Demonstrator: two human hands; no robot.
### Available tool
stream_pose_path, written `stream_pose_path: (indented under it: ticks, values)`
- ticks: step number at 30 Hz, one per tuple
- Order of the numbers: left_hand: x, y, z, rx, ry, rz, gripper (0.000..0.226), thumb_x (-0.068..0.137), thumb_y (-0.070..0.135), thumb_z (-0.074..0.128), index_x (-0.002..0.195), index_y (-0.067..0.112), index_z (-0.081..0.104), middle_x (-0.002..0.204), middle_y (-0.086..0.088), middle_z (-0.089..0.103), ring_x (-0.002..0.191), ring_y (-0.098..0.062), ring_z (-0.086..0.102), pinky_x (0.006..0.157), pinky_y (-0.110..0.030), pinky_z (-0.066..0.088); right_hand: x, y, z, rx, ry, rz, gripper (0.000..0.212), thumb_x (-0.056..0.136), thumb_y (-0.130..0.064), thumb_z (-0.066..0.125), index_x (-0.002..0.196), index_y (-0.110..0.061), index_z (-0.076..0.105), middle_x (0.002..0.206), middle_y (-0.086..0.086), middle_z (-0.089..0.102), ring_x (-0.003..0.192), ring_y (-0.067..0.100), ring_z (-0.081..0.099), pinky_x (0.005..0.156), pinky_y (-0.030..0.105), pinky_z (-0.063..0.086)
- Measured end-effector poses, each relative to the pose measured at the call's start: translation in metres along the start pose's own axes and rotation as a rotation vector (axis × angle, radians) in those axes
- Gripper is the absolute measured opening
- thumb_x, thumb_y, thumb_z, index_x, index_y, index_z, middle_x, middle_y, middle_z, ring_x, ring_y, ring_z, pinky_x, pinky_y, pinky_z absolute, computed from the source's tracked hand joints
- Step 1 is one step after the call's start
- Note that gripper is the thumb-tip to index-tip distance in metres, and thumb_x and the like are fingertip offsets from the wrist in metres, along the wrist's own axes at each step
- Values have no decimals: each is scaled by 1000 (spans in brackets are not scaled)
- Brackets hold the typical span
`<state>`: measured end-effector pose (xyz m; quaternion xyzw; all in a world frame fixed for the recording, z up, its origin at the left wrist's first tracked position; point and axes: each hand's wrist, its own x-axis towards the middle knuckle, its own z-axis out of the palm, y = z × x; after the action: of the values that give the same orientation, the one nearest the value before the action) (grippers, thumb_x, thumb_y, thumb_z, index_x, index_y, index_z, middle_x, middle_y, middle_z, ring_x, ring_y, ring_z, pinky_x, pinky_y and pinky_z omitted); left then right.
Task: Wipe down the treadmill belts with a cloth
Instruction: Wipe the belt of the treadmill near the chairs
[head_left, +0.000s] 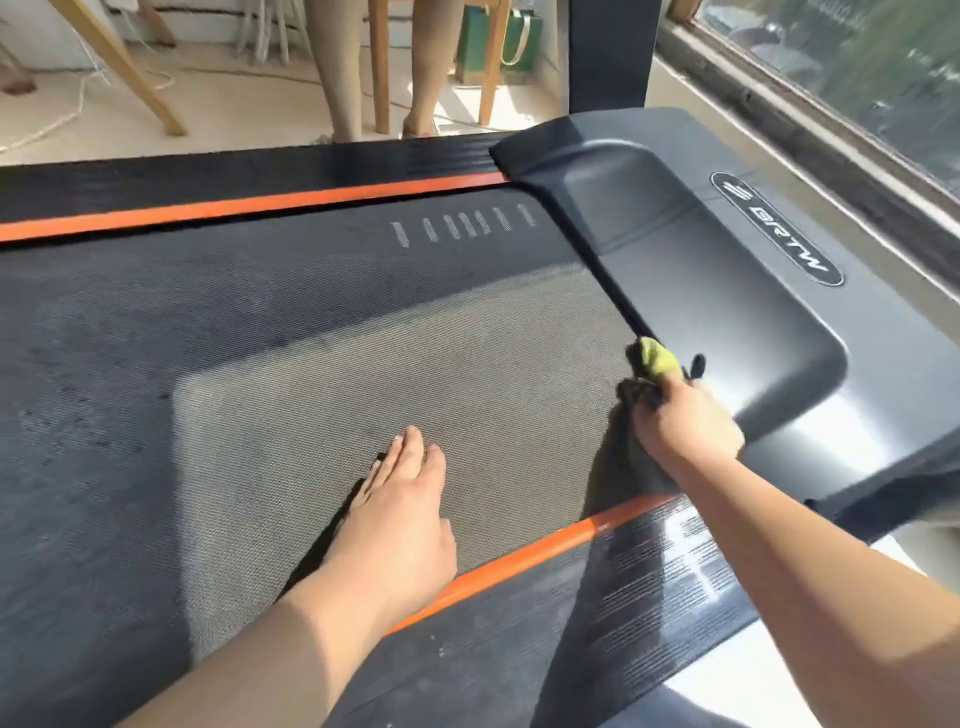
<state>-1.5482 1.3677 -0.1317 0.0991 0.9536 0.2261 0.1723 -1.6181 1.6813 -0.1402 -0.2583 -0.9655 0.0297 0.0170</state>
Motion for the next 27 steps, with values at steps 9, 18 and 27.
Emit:
stream_pose_path:
  ticks: [9,18,27]
  values:
    - [-31,-40,-10,35,-40,-84,75,102,32,50,164,15,12,172,-10,-10,159,-22,-9,129,-36,3,-109,-141,20,99,-118,-271,37,96,-45,51,128,-27,51,121,10,56,108,36,61,80,42,49]
    - [-100,-98,-51,17,31,-159,68,106,33,48,165,20,15,172,-3,-11,159,-15,-7,120,-21,-6,-79,-175,12,227,-180,-372,42,92,-55,46,130,-36,52,117,11,59,109,39,65,87,46,54]
    - [-168,-154,-64,-51,123,-280,60,103,32,50,160,24,31,173,2,6,158,-15,12,126,-26,11,-257,-296,24,227,-326,-647,31,92,-49,49,117,-31,53,113,7,56,104,37,60,81,42,50]
